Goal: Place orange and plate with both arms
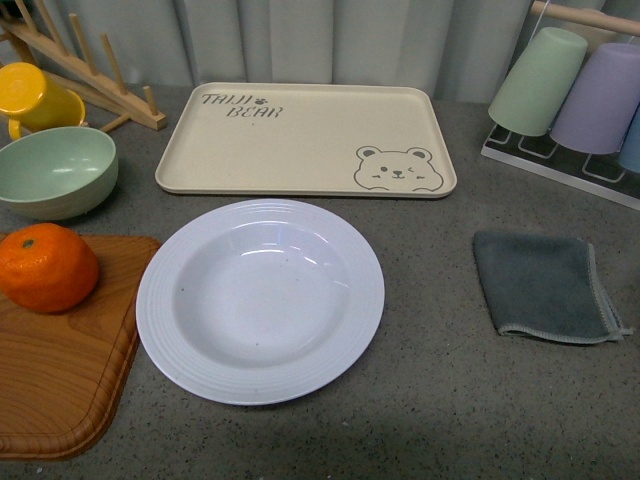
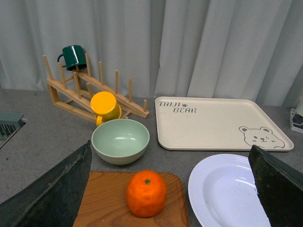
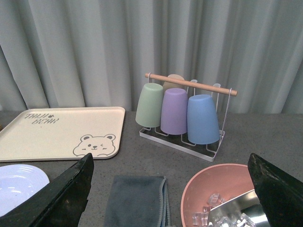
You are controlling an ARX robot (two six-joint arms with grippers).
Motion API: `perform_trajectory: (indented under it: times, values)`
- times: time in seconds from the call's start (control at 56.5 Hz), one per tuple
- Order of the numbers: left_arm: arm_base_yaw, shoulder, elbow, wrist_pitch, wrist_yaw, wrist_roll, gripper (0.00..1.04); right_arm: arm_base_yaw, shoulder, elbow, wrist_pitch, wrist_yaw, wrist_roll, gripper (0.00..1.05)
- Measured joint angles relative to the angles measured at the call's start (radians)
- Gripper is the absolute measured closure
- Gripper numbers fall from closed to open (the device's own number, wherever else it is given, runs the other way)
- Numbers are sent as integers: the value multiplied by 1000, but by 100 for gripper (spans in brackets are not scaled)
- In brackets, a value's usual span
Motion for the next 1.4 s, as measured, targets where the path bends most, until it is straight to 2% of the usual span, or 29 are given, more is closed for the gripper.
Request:
perform_trajectory:
  times: [1.399]
  values:
    - [0, 0, 0, 0, 0, 0, 7, 0, 0, 0, 0, 0, 0, 9]
